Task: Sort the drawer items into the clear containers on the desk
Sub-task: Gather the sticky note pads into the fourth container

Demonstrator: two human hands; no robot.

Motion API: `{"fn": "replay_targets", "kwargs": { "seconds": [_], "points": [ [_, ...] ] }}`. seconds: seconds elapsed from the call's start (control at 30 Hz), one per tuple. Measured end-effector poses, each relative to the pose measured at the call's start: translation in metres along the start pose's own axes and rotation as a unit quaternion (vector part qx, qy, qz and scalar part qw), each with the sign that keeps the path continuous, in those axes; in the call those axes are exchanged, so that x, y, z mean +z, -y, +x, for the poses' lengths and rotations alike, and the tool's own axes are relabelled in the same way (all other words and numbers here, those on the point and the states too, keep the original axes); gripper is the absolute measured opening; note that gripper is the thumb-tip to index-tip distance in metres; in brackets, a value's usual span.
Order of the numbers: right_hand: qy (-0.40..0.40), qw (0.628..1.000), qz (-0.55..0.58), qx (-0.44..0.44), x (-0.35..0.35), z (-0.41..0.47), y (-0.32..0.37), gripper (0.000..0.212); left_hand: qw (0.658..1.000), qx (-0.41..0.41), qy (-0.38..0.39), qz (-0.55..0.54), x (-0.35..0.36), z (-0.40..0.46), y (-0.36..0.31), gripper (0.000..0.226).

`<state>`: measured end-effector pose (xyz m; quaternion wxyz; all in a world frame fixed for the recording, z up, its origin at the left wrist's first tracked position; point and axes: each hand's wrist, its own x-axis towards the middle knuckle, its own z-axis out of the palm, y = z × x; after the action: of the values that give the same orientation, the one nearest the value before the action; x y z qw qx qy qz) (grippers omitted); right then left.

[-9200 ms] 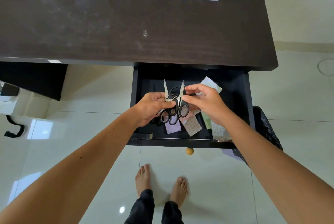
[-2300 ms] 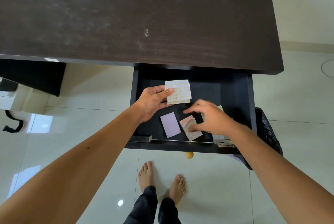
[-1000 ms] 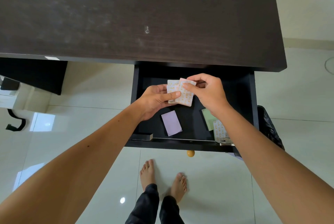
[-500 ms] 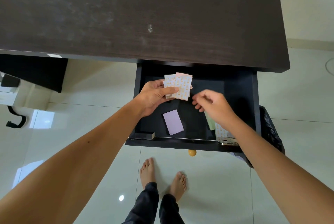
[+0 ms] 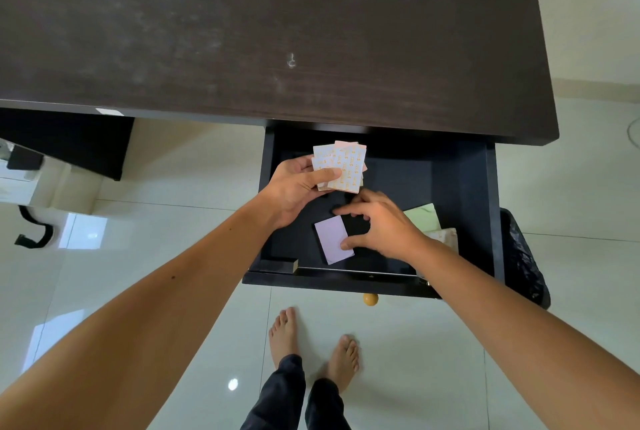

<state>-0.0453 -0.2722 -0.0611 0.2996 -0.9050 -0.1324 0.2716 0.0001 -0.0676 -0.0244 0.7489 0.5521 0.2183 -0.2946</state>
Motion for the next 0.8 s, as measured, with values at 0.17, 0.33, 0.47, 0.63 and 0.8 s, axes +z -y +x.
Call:
{"fn": "replay_targets", "kwargs": {
  "seconds": [0.17, 0.33, 0.47, 0.63, 0.8],
  "points": [
    [-0.020, 0.997, 0.070, 0.024, -0.010, -0.006, 0.000, 0.040, 1.000, 0.000, -0.002, 0.001, 0.001, 0.000, 0.001, 0.045],
    [-0.004, 0.970, 0.233, 0.067, -0.036, -0.023, -0.004, 0.034, 1.000, 0.003, -0.007, 0.005, 0.002, -0.001, 0.001, 0.046],
    [-0.054, 0.934, 0.349, 0.060, -0.063, -0.039, -0.005, 0.030, 1.000, -0.002, -0.012, 0.004, 0.010, -0.004, 0.004, 0.045],
    [-0.157, 0.888, 0.426, 0.075, -0.078, -0.045, -0.011, 0.027, 1.000, -0.005, 0.028, 0.013, 0.034, -0.008, 0.010, 0.045],
    [-0.237, 0.889, 0.377, 0.105, -0.075, -0.047, -0.017, 0.028, 0.997, -0.010, 0.069, 0.026, 0.056, -0.007, 0.014, 0.040]
  ]
}}
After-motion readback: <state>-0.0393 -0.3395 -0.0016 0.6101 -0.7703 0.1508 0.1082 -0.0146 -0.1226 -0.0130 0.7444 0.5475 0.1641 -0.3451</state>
